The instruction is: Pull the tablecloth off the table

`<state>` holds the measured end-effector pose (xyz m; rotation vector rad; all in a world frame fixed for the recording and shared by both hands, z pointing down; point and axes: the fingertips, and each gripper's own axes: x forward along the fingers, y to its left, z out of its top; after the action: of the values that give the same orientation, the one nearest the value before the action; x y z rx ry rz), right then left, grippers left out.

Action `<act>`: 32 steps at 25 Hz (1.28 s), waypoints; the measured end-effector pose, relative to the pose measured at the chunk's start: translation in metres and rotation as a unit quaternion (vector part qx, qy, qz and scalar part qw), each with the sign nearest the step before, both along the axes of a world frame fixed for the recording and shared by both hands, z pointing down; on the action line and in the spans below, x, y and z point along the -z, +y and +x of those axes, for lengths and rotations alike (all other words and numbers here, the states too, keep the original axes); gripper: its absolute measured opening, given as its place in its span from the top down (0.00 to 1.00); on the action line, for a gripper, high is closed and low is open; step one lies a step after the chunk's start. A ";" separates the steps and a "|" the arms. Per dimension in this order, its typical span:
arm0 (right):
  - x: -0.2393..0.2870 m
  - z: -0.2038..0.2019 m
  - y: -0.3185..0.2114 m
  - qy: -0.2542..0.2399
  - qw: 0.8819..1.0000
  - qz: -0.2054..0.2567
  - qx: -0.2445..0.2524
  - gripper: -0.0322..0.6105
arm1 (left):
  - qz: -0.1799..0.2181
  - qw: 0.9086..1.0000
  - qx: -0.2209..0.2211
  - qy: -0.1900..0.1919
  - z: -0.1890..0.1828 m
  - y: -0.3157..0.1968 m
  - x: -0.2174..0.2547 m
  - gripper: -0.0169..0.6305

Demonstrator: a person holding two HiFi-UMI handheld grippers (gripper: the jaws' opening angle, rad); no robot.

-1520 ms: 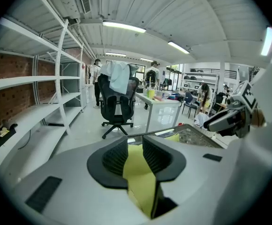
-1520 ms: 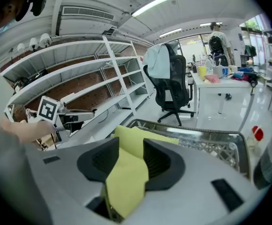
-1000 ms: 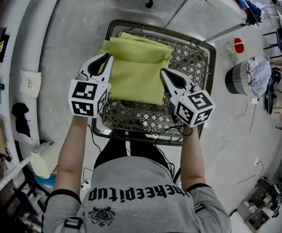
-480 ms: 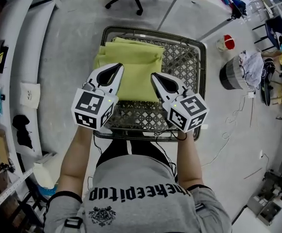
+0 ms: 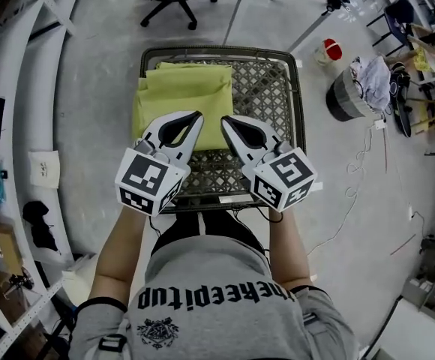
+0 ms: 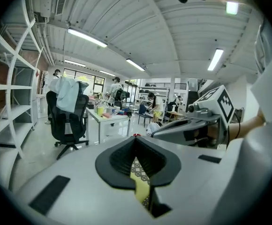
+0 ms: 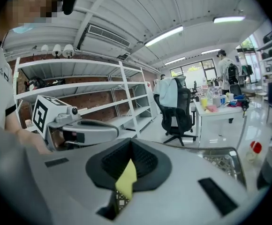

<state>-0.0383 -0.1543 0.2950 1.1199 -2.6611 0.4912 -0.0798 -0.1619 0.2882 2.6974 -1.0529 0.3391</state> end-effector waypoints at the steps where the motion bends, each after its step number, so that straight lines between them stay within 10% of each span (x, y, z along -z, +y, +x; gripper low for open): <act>1: 0.003 0.001 0.004 -0.002 1.000 0.003 -0.004 0.93 | 0.001 1.000 -0.008 0.003 0.003 0.005 0.003 0.95; 32: 0.061 -0.019 0.079 -0.012 0.994 0.099 -0.040 0.93 | 0.046 0.994 -0.077 0.055 0.006 0.079 0.054 0.95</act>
<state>-0.0575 -0.0752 0.2339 1.2863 -2.7437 0.2592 -0.0735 -0.0826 0.2344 2.8496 -0.8527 0.1702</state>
